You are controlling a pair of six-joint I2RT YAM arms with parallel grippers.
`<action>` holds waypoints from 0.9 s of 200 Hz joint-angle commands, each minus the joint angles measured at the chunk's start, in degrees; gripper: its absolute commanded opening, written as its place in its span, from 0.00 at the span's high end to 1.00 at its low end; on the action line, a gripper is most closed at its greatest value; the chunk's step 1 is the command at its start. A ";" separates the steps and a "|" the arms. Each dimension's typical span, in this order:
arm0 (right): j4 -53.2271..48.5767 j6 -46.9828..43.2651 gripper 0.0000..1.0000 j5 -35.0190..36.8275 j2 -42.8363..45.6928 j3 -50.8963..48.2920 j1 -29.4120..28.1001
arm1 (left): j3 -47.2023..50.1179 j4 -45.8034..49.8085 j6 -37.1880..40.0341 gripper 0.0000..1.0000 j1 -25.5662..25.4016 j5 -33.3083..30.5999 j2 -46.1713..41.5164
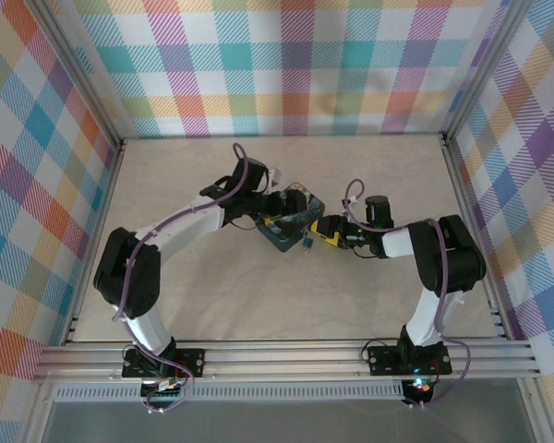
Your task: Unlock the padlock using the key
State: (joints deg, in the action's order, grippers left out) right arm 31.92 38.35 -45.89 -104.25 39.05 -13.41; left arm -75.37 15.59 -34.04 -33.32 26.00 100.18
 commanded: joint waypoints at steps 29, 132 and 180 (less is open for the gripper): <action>2.63 -0.24 0.34 -1.50 -2.22 1.80 -1.75 | -0.90 -5.42 -4.30 0.00 -0.52 2.13 3.51; 11.65 -2.48 0.39 -4.86 -6.22 1.98 -2.54 | 0.54 -3.39 -4.79 0.00 -0.51 -2.07 4.49; 12.99 -3.19 0.40 -6.63 -6.89 2.35 -2.87 | 0.41 -2.68 -4.98 0.00 -0.60 -2.44 5.03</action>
State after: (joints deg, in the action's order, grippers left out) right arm 41.58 37.01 -49.63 -110.10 40.18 -15.77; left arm -75.35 12.05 -38.39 -33.63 24.34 104.64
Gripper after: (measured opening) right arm 0.603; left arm 0.999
